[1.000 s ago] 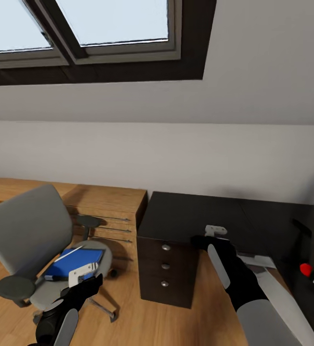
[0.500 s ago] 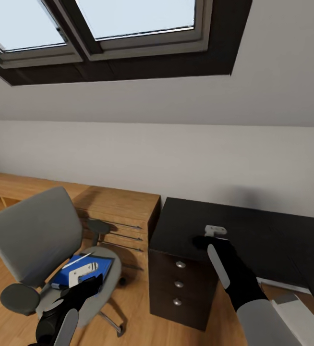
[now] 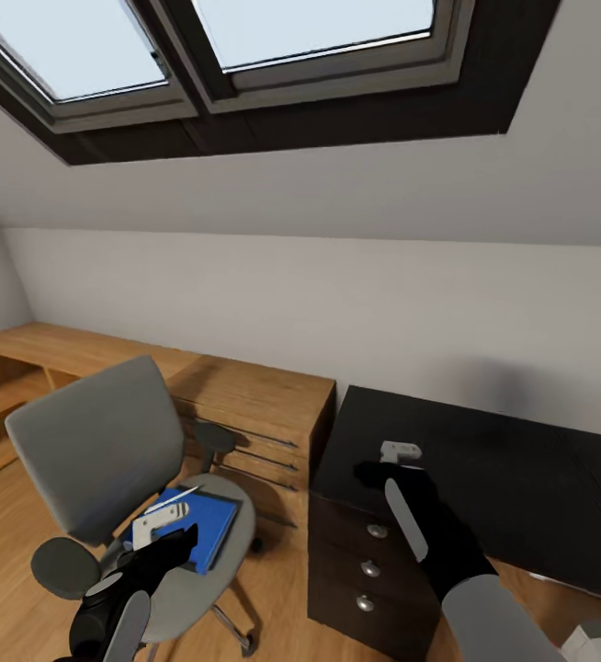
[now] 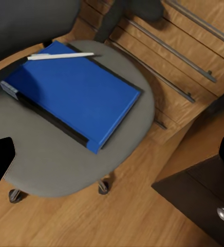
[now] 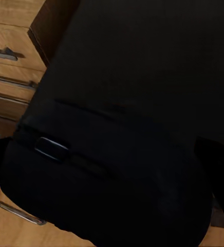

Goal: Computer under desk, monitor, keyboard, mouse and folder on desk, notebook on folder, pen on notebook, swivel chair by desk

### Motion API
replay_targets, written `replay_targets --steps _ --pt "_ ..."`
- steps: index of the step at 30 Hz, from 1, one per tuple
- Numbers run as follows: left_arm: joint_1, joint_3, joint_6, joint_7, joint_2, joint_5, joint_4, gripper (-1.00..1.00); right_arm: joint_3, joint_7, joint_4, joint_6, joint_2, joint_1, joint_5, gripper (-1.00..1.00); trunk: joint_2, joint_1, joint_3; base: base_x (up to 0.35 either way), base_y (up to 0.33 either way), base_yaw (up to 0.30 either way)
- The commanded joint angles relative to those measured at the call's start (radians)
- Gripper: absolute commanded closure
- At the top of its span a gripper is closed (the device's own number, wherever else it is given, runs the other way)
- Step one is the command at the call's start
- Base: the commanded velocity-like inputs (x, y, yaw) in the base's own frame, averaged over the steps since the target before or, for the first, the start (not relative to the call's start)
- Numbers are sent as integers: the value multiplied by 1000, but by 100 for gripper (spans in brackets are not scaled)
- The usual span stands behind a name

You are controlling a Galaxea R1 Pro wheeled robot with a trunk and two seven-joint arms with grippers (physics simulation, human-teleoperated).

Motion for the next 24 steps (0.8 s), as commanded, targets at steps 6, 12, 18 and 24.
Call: replay_targets --steps 6,12,18,24 --pt "-1 -3 4 8 0 10 -1 -100 60 -10 23 -36 1 -1 -9 100 -1 0 -1 122 0 110" --pt "-1 -6 3 8 0 10 -1 -100 67 -8 37 -58 1 0 -11 100 -1 0 -1 153 0 11" --pt "-1 -9 3 7 0 10 -1 -100 86 -6 106 -105 2 -1 -10 100 -1 0 -1 246 0 1" --pt "-1 -36 4 7 0 10 -4 -100 118 -2 169 -184 0 -2 -7 100 -1 0 -1 18 0 0"
